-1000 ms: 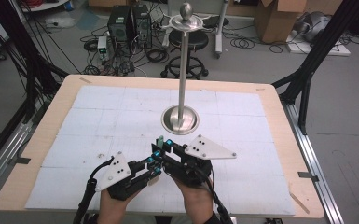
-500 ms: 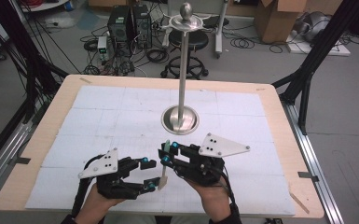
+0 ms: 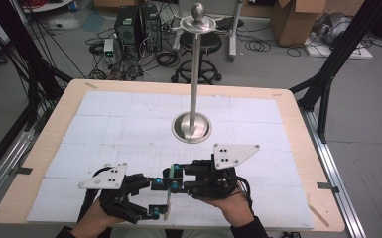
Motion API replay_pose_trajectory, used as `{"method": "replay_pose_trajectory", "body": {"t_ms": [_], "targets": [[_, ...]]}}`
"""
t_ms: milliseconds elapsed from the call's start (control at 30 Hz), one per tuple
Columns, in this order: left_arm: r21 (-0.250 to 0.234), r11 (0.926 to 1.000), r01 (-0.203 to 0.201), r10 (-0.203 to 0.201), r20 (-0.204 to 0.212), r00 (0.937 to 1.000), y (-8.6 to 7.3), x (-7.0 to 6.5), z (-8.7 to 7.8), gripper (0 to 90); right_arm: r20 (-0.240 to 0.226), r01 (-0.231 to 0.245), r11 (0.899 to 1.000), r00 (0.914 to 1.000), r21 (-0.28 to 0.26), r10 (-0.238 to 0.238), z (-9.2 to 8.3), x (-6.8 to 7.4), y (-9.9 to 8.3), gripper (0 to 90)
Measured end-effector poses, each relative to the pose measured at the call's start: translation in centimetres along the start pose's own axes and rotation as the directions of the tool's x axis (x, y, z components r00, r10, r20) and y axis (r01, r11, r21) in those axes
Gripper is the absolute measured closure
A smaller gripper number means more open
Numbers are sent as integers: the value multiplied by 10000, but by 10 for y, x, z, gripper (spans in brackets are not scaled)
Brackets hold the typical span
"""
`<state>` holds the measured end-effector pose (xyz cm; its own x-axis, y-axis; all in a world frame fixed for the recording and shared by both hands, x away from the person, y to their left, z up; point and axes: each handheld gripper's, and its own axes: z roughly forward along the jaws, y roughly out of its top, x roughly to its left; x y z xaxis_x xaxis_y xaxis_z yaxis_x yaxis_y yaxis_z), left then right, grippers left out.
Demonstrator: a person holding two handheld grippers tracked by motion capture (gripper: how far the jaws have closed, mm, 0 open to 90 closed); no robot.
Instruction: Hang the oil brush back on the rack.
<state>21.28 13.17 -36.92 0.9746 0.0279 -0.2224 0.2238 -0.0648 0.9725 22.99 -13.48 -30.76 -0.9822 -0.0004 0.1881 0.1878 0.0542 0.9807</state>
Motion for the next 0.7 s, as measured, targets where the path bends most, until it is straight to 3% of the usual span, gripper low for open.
{"method": "replay_pose_trajectory", "body": {"t_ms": [167, 333, 500, 700], "targets": [[-125, 9999, 6, -2, 358, 9994, 1, -1, 0, 443, -1057, -14, 10000, 9944, -97, 4, 4, -6, -1, 754], [-81, 10000, -52, 59, 886, 9961, 1, -4, 3, 474, -1740, -27, 9999, 9847, -111, 7, 9, -10, -2, 754], [-113, 9999, -82, 98, 1453, 9893, 2, -6, 5, 514, -2675, 150, 9996, 9633, -229, -206, 15, -10, -2, 754], [-65, 9997, -216, 224, 1905, 9814, 1, -8, 6, 602, -3163, 226, 9994, 9482, -247, -293, 17, -11, -2, 753]]}}
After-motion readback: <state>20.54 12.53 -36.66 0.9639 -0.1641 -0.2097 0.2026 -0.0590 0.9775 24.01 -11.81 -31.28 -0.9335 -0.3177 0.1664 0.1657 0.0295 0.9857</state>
